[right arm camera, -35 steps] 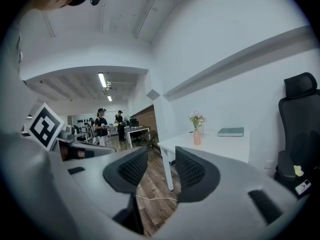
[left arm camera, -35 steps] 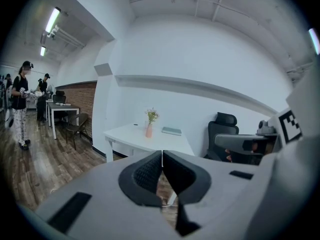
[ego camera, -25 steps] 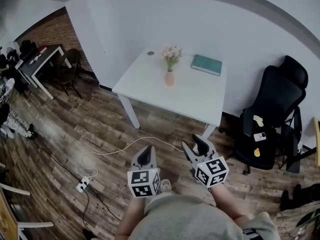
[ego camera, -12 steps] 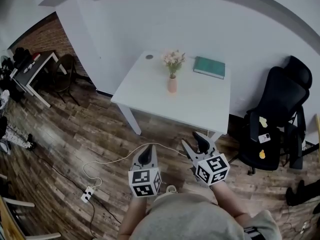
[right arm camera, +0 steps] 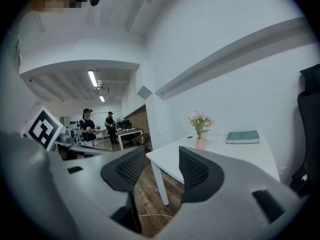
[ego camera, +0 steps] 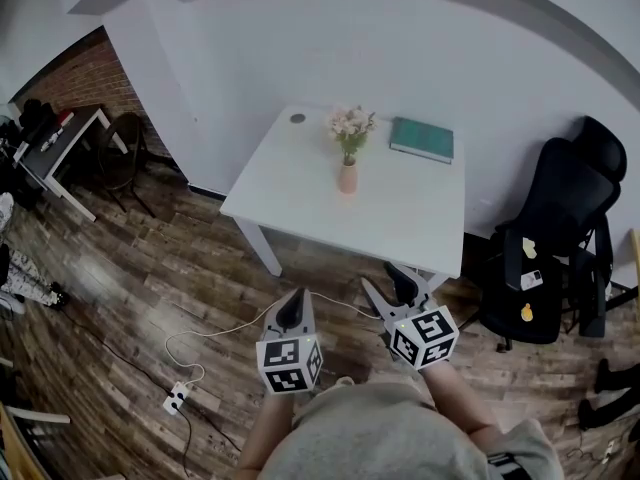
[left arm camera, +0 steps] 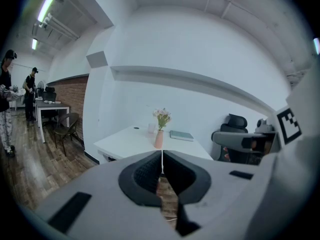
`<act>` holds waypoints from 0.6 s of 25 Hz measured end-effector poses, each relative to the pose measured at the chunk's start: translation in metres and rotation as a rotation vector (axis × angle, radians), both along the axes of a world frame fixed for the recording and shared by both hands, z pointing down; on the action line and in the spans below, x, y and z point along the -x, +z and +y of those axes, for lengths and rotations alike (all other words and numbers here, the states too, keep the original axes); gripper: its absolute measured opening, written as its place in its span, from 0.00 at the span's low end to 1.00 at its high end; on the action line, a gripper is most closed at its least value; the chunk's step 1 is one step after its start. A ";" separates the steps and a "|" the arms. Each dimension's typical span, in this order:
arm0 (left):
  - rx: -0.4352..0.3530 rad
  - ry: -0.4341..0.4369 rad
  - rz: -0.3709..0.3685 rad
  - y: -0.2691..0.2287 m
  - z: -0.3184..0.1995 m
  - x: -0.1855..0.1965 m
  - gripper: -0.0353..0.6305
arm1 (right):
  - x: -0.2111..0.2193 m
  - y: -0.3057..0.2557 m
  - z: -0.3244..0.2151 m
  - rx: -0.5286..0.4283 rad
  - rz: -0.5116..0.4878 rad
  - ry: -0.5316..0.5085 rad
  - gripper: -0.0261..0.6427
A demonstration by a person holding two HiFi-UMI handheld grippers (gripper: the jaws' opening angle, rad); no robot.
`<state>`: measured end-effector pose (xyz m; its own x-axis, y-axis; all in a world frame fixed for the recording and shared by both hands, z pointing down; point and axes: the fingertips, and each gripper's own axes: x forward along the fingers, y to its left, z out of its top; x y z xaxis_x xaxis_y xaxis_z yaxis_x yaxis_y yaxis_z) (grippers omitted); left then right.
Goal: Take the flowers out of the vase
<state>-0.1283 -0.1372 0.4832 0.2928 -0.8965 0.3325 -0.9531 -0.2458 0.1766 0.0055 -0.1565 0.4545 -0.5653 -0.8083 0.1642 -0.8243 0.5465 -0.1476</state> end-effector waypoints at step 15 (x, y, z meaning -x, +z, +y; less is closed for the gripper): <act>0.012 -0.052 0.013 0.014 -0.054 0.017 0.07 | 0.000 0.011 -0.065 0.012 0.008 -0.003 0.35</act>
<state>-0.1452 -0.1911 0.4967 0.2502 -0.9066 0.3398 -0.9621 -0.1936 0.1921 0.0057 -0.2217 0.4653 -0.5663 -0.8048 0.1780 -0.8239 0.5471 -0.1474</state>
